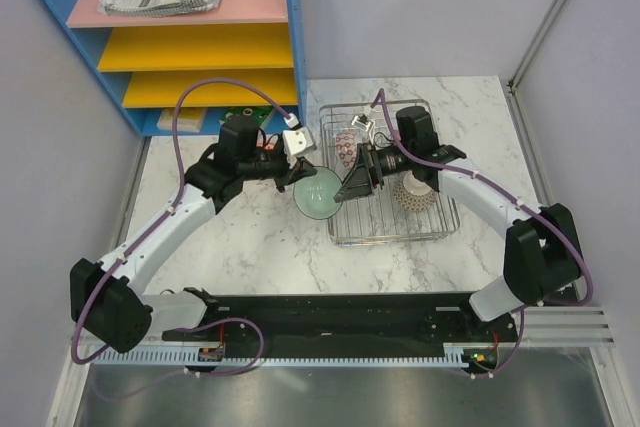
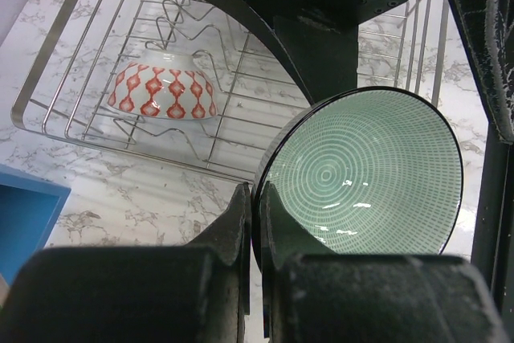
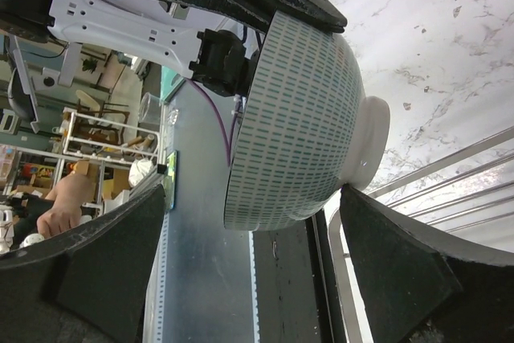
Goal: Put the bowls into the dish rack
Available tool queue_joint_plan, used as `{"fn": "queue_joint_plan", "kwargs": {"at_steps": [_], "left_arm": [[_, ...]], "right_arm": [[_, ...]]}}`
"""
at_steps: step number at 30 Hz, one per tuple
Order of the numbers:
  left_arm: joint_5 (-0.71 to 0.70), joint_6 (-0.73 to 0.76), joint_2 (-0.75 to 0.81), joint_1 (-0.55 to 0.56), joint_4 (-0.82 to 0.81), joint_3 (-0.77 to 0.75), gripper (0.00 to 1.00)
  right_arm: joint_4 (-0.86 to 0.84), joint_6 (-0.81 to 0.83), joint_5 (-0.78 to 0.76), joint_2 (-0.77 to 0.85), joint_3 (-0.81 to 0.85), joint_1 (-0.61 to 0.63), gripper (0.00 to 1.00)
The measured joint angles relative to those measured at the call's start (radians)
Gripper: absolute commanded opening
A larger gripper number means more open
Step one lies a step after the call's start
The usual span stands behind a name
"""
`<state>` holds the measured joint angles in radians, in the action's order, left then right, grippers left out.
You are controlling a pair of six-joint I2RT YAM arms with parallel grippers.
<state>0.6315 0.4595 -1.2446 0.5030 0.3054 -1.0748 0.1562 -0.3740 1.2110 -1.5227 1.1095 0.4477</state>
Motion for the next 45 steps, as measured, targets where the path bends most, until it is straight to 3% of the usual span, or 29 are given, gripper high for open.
{"fn": "queue_joint_plan", "kwargs": {"at_steps": [14,32,40,45], "left_arm": [[0.017,-0.006,0.002,0.012,0.021,-0.033,0.02],[0.044,-0.007,-0.008,0.039,0.021,-0.039,0.02],[0.047,-0.007,-0.011,0.045,0.021,-0.039,0.02],[0.046,-0.007,-0.011,0.049,0.020,-0.039,0.02]], "right_arm": [[-0.022,-0.010,0.053,-0.091,0.000,0.000,0.98],[-0.029,-0.005,0.071,-0.092,0.042,0.001,0.98],[-0.030,-0.004,0.094,-0.092,0.043,0.001,0.84],[-0.028,0.000,0.112,-0.095,0.043,0.001,0.81]]}}
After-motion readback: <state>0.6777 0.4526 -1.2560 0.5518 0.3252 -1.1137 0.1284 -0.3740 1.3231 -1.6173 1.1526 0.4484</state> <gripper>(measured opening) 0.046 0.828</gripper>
